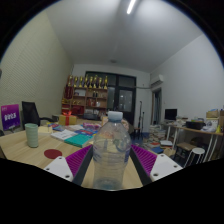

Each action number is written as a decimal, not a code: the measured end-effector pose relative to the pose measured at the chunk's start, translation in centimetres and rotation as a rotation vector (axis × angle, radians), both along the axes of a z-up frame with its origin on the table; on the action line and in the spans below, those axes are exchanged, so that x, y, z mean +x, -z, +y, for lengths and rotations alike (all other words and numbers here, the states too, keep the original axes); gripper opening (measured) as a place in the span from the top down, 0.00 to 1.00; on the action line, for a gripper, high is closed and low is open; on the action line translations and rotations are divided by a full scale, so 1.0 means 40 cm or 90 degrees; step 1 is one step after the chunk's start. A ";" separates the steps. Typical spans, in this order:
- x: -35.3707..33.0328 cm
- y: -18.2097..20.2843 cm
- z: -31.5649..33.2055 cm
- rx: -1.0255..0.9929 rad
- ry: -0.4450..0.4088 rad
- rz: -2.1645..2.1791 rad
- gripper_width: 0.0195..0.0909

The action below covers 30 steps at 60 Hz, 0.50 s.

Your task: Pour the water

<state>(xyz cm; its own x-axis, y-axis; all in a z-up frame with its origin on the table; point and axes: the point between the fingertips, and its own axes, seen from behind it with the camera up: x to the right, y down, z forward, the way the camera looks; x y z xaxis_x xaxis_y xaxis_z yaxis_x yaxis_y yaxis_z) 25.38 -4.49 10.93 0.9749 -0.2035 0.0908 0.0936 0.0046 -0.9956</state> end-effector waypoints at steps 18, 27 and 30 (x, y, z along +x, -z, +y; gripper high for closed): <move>-0.015 0.012 0.035 0.004 0.023 0.045 0.53; -0.013 0.010 0.031 -0.024 0.011 0.043 0.61; -0.027 -0.012 0.034 -0.033 0.004 0.031 0.61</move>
